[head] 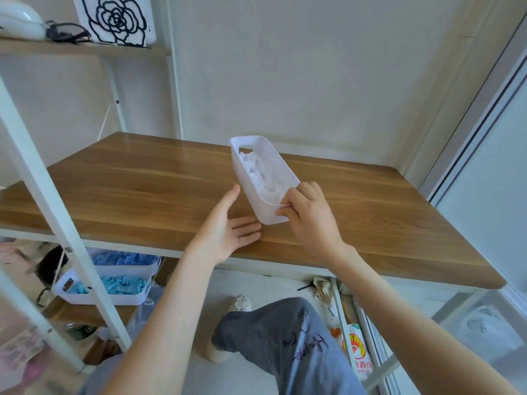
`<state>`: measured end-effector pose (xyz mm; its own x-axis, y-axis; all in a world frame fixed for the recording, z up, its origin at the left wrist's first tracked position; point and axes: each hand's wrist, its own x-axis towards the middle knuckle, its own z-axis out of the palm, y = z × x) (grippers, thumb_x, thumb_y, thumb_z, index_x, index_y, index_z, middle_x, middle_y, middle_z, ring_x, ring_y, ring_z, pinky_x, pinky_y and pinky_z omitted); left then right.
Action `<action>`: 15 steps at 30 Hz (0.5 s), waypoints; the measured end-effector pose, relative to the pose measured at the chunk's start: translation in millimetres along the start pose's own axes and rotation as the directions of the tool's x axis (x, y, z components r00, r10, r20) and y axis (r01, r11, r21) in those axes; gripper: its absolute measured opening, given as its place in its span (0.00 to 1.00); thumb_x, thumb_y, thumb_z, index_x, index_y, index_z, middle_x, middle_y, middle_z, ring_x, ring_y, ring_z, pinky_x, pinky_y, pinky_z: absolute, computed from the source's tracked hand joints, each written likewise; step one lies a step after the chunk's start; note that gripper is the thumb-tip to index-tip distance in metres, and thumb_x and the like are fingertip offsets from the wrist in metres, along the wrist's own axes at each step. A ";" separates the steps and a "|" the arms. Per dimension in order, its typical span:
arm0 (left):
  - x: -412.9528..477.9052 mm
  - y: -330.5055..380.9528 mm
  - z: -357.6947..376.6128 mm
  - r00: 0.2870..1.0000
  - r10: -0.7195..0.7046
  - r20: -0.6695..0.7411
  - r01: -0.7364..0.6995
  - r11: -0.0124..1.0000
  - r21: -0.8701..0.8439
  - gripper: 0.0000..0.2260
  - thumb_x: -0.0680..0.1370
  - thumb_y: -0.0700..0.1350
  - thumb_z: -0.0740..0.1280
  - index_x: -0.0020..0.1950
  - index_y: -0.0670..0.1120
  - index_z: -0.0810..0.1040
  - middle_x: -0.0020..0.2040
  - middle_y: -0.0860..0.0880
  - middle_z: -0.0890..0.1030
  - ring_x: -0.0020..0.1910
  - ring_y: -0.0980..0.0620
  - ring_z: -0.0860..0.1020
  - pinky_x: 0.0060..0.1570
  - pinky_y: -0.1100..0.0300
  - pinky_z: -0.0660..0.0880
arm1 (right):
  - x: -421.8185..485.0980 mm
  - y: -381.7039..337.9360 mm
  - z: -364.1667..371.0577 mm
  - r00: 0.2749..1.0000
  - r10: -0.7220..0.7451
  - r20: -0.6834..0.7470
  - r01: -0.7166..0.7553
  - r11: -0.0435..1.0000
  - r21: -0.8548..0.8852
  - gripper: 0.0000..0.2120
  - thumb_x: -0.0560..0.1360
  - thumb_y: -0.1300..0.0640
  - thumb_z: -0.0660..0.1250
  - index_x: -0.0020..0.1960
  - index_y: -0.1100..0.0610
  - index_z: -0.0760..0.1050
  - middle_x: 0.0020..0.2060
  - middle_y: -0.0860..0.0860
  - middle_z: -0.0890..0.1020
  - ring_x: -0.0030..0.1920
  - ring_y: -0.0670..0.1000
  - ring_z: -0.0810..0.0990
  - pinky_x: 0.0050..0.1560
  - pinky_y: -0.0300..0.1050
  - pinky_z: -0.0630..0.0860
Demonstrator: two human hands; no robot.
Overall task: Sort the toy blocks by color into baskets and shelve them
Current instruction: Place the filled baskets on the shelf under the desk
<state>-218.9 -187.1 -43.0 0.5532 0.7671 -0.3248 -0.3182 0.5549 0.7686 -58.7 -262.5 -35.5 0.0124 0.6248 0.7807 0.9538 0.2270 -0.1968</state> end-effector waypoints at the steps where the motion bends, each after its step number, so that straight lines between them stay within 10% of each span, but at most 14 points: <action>1: -2.9 1.3 -3.8 1.000 0.023 -0.003 -0.022 0.999 0.026 0.31 0.68 0.63 0.72 0.65 0.51 0.67 0.58 0.36 0.77 0.54 0.38 0.80 0.52 0.45 0.78 | -5.0 -5.5 2.9 0.999 -0.031 0.016 0.031 0.999 0.015 0.06 0.71 0.64 0.64 0.35 0.62 0.72 0.34 0.51 0.72 0.40 0.46 0.63 0.36 0.42 0.67; 9: -24.3 -7.9 -19.8 0.971 0.177 -0.163 -0.157 0.979 0.129 0.21 0.75 0.46 0.70 0.63 0.49 0.63 0.60 0.41 0.75 0.51 0.45 0.80 0.39 0.49 0.80 | -25.1 -26.4 9.7 0.972 -0.163 0.171 0.123 0.967 0.222 0.07 0.73 0.56 0.65 0.42 0.60 0.77 0.39 0.51 0.75 0.41 0.47 0.63 0.46 0.32 0.62; 15: -57.0 -10.6 -39.0 0.975 0.215 -0.055 -0.209 0.972 0.105 0.20 0.77 0.46 0.66 0.67 0.56 0.66 0.62 0.47 0.77 0.57 0.45 0.79 0.54 0.41 0.77 | -19.2 -42.2 -14.8 0.893 0.242 0.378 -0.422 0.742 0.521 0.20 0.72 0.38 0.59 0.62 0.42 0.73 0.63 0.43 0.67 0.66 0.42 0.61 0.64 0.37 0.62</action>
<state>-277.0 -224.1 -54.1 0.4286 0.8851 -0.1814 -0.3441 0.3456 0.8730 -94.7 -295.1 -33.5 0.1286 0.8959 0.4252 0.5464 0.2938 -0.7843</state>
